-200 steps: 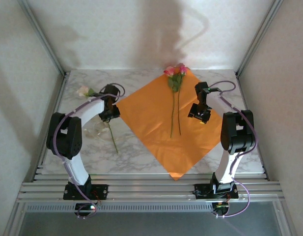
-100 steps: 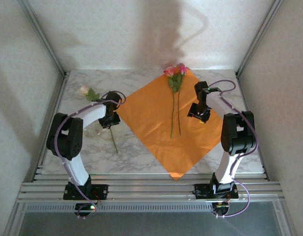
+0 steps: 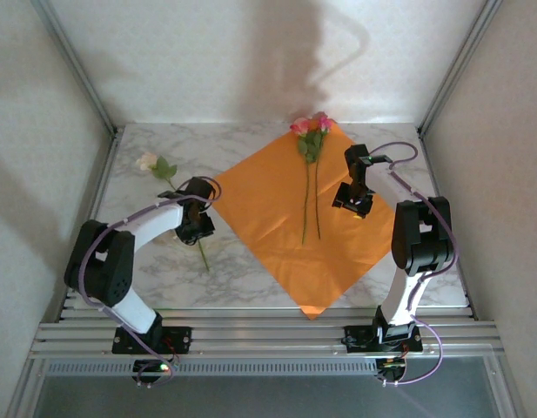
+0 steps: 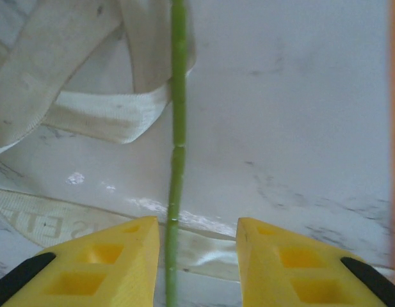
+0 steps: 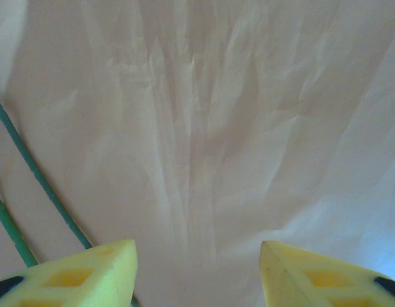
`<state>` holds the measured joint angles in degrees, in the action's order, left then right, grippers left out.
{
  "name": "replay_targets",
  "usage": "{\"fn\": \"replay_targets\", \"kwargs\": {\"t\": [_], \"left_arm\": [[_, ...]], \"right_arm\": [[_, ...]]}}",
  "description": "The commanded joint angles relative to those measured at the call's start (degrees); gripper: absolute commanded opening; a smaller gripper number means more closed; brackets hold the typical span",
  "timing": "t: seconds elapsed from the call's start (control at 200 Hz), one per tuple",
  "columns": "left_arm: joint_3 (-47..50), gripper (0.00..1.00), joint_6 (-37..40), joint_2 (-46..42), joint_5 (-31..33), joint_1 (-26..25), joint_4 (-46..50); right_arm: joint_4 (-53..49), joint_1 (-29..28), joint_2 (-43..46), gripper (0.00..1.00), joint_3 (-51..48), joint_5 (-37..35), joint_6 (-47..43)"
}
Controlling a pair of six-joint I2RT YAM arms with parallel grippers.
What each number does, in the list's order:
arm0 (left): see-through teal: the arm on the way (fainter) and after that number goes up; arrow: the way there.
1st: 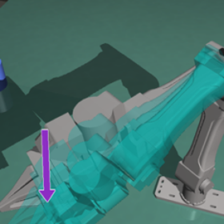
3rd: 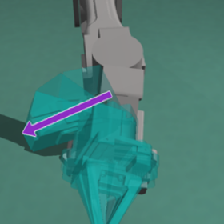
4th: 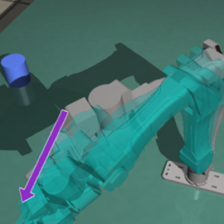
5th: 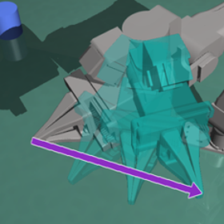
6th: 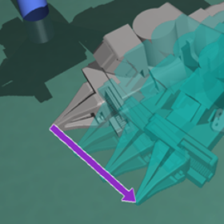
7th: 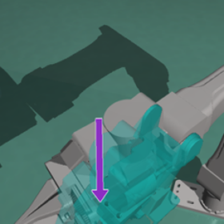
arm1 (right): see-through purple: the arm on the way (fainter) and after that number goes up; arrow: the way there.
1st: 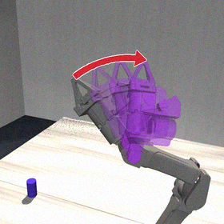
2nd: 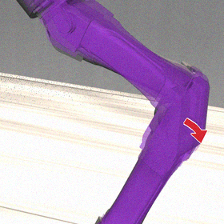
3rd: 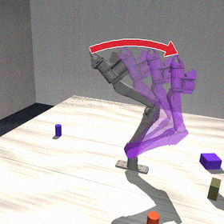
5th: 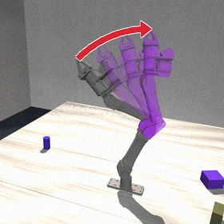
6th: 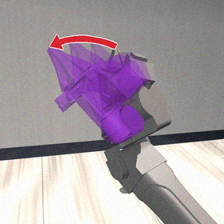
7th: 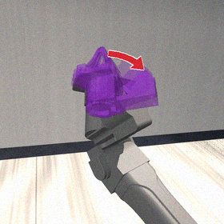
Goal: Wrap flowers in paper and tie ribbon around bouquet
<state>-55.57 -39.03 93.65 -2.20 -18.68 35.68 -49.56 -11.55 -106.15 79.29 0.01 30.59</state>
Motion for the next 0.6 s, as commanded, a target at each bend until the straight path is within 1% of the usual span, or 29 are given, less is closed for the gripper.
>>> {"fn": "replay_targets", "kwargs": {"t": [0.0,0.165,0.405,0.506,0.596], "left_arm": [[1.2,0.35,1.3,1.5,0.8,0.0,-1.4],[3.4,0.33,3.3,3.3,1.8,0.8,-5.3],[1.2,0.25,8.3,6.6,4.1,1.1,-8.0],[1.2,0.19,10.6,8.1,4.8,1.0,-8.4],[1.3,0.1,12.2,8.2,5.7,0.8,-8.5]], "right_arm": [[-1.5,-0.4,2.3,0.53,-0.7,-0.5,-0.9],[-1.2,-0.4,2.6,0.53,-1.2,-0.2,-0.7],[-1.5,-0.5,2.6,0.53,-0.8,0.0,-0.7],[-1.5,-0.7,2.9,0.53,-0.8,0.0,-0.6],[-1.5,-0.8,3.1,0.53,-0.8,0.0,-0.6]]}}
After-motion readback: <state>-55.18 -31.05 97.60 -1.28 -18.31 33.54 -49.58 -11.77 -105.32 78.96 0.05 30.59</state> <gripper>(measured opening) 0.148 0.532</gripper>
